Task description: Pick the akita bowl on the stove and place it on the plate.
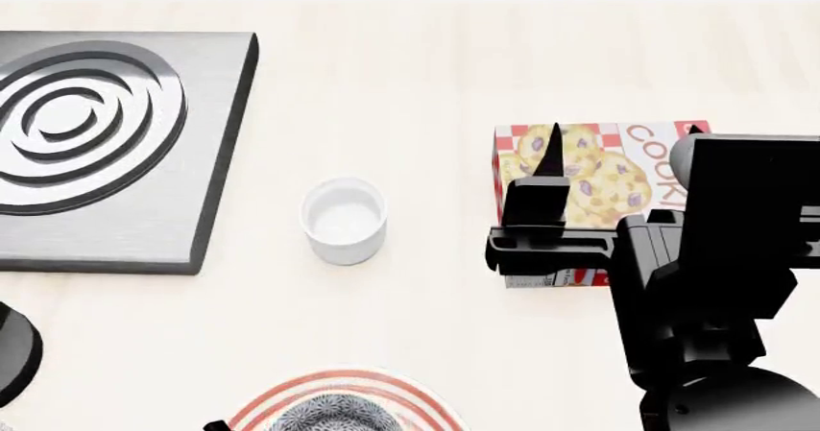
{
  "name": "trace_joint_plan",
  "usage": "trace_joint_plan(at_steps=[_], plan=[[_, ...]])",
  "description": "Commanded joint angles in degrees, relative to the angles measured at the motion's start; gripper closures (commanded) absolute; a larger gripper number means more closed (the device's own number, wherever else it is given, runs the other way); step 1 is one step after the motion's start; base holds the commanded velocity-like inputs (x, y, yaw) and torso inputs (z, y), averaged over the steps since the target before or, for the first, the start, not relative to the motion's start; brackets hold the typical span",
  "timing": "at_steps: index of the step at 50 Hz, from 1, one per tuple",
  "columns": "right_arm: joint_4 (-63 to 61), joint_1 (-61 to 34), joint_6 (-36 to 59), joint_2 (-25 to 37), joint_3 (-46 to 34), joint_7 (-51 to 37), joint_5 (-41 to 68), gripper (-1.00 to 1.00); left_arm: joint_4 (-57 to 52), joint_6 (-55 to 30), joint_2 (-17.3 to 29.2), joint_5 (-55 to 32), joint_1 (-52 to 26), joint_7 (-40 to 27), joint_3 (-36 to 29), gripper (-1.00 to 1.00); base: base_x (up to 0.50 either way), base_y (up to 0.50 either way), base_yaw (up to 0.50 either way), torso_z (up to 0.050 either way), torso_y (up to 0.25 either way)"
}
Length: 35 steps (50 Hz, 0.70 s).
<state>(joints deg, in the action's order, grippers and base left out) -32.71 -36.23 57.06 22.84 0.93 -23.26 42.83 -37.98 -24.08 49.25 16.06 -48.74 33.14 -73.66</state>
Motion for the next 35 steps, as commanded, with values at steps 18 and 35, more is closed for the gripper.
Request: trace_joint_plan(at_steps=[18,35], plan=[[0.6,-0.2,-0.5,-0.7,1.1,0.7,-0.4,-1.0,-0.7,-0.1,-1.4,1.4,1.3,-0.2,1.5,1.0,0.0,0.0,0.0,0.0,0.0],[0.7,0.0,-1.0,-0.5,0.7,0.6,-0.4,-1.0,-0.5,-0.6,-1.6,1.8,1.7,-1.3,1.9,-1.0,0.0,0.0,0.0,0.0,0.001]])
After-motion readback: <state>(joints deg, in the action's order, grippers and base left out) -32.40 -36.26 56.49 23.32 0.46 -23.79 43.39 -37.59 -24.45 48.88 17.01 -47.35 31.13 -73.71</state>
